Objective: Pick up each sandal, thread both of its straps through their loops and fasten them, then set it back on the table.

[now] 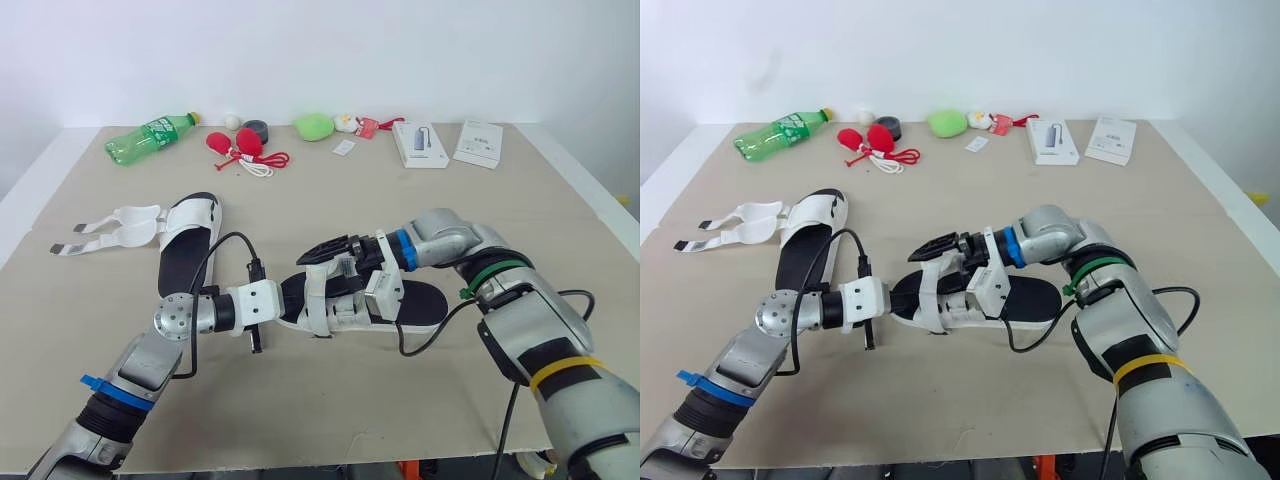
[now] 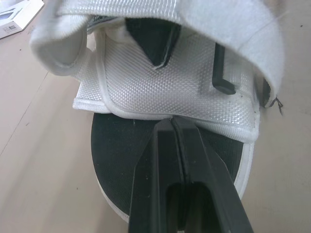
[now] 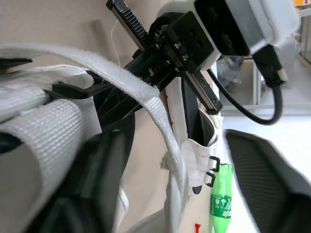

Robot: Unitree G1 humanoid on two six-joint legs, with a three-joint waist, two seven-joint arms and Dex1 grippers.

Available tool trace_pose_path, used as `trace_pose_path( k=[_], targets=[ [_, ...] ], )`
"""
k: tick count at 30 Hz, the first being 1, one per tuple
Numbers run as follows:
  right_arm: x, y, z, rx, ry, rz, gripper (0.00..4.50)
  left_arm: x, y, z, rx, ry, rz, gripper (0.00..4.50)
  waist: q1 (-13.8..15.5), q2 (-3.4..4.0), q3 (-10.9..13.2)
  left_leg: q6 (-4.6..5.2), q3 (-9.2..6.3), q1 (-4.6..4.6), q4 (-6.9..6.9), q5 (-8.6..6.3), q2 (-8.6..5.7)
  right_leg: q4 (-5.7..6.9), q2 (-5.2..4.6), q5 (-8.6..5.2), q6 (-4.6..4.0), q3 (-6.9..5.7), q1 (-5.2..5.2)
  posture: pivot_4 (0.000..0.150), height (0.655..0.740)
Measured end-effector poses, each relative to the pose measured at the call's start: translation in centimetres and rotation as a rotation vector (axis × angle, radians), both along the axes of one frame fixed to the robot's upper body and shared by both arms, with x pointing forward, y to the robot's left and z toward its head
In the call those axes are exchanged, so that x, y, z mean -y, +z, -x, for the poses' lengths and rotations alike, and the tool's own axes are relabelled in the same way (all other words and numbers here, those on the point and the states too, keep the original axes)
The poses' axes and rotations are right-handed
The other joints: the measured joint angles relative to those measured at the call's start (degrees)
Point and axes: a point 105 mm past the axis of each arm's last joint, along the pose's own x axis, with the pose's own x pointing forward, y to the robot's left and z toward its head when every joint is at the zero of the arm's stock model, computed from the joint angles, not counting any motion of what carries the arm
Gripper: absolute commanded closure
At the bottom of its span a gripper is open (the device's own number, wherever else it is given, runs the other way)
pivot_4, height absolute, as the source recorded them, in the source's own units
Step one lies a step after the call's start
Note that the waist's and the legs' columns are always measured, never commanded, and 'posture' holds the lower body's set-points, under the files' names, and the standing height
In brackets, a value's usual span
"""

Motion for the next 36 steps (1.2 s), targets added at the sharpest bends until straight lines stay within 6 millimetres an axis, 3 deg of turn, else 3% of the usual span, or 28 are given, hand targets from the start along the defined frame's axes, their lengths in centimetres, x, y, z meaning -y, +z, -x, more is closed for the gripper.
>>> trace_pose_path(
  k=[2,5,10,14,16,19,20,23,27,28,36],
  targets=[
    [0.7,1.0,-0.6,-0.034,-0.072,-0.029,0.04,0.0,0.0,0.0,-0.002,-0.001,-0.001,4.5,0.1,0.0,0.0,0.0,-0.03,0.0,0.0,0.0,0.01,0.02,0.0,0.0,0.0,0.0,0.06,0.15,0.74],
    [1.6,3.1,-1.3,-0.295,-0.175,-0.141,0.04,-0.2,-0.2,0.1,-0.008,-0.001,-0.009,4.5,0.1,0.02,0.0,0.02,-0.04,0.21,0.0,-0.01,0.01,0.12,0.01,0.04,-0.06,0.01,0.26,0.15,0.74],
    [3.5,5.8,-0.1,-0.731,-0.218,-0.252,0.04,-0.1,-0.1,0.0,-0.007,-0.006,-0.012,4.5,0.3,0.05,0.0,0.02,-0.04,0.23,0.02,-0.01,0.02,0.27,0.01,-0.13,-0.12,-0.01,0.22,0.15,0.74],
    [4.0,6.0,1.5,-0.954,-0.257,-0.253,0.04,-0.1,-0.2,0.1,-0.012,-0.016,-0.019,4.5,0.3,0.05,0.0,0.01,-0.01,0.21,0.01,-0.01,0.02,0.27,-0.01,-0.2,-0.11,0.01,0.15,0.15,0.74],
    [4.2,5.6,3.5,-1.17,-0.3,-0.2,0.04,-0.1,-0.2,0.0,-0.014,-0.021,-0.023,4.5,0.3,0.08,0.0,0.01,0.02,0.18,0.01,-0.01,0.02,0.28,-0.05,-0.2,-0.11,0.03,0.11,0.15,0.74],
    [4.1,5.6,4.4,-1.253,-0.325,-0.172,0.04,-0.2,-0.1,0.0,-0.013,-0.021,-0.027,4.5,0.3,0.06,0.0,0.02,0.09,0.19,0.05,-0.01,0.02,0.26,-0.08,-0.19,-0.09,0.04,0.11,0.15,0.74],
    [4.4,4.7,5.3,-1.31,-0.382,-0.131,0.04,0.0,-0.1,0.0,-0.012,-0.026,-0.027,4.5,0.5,0.03,-0.1,0.02,0.06,0.18,0.04,-0.01,0.01,0.26,-0.09,-0.23,-0.04,0.02,0.1,0.15,0.74],
    [4.3,-1.3,7.5,-1.51,-0.602,-0.013,0.04,-0.1,-0.2,0.1,-0.022,-0.033,-0.028,4.5,0.7,-0.15,-0.2,-0.02,0.14,0.01,0.09,-0.04,0.02,0.25,-0.09,-0.23,-0.01,0.04,-0.11,0.15,0.74],
    [2.8,-2.1,8.3,-1.536,-0.673,-0.024,0.04,-0.2,-0.3,0.0,-0.029,-0.033,-0.033,4.5,0.4,-0.14,-0.5,0.0,0.1,0.03,0.15,-0.03,0.03,0.25,-0.04,-0.11,-0.02,0.04,-0.14,0.15,0.74],
    [2.1,-4.0,9.3,-1.623,-0.71,0.026,0.04,-0.2,-0.3,0.0,-0.033,-0.035,-0.031,4.5,0.3,-0.17,-0.5,0.0,0.14,-0.1,0.17,-0.03,0.02,0.24,-0.07,-0.11,-0.01,0.05,-0.21,0.15,0.74],
    [0.9,-3.8,9.2,-1.637,-0.717,0.023,0.04,-0.2,-0.3,0.1,-0.037,-0.045,-0.036,4.5,0.3,-0.19,-0.5,-0.01,0.11,-0.14,0.17,-0.03,0.03,0.23,-0.04,-0.13,0.02,0.04,-0.23,0.15,0.74]
  ],
)
